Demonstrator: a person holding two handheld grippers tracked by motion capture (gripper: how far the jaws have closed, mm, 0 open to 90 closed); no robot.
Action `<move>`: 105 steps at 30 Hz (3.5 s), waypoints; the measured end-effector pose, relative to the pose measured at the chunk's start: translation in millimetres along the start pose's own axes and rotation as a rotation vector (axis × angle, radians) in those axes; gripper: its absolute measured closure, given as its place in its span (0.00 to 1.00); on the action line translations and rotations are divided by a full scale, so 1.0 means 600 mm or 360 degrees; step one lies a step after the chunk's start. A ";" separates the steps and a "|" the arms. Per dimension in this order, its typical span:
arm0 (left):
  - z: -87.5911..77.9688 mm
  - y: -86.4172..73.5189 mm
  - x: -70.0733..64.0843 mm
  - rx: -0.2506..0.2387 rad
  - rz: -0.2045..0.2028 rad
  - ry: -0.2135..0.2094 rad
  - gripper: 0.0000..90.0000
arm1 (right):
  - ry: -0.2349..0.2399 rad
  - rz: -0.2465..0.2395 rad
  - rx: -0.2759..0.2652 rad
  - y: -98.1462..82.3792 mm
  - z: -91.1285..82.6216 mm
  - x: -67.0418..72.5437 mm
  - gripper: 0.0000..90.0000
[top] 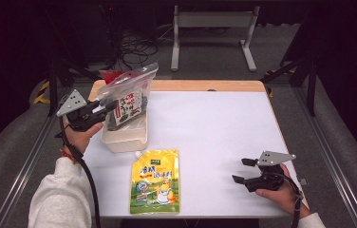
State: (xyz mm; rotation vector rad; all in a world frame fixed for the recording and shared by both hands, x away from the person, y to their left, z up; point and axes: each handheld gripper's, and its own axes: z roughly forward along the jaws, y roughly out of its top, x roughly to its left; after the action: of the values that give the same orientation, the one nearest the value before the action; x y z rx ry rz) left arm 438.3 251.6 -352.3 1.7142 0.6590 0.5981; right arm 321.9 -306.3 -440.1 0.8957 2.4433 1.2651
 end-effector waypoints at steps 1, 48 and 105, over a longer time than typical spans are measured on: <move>0.000 0.000 0.000 0.0000 0.0000 0.0000 0.82 | 0.0000 0.0000 0.0000 0.000 0.000 0.000 0.26; -0.018 -0.028 -0.013 -0.0082 -0.0039 0.0119 0.71 | 0.0000 0.0000 0.0006 0.001 0.001 0.001 0.26; -0.034 -0.196 -0.204 0.0778 -0.0240 -0.0259 0.22 | 0.0233 -0.0217 0.0023 0.070 0.083 0.079 0.98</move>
State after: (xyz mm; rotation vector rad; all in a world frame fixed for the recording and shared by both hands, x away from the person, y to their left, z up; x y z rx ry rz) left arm 323.0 202.8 -468.5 2.1132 0.8564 0.1927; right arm 326.1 -226.1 -433.1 0.6480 2.5785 1.3084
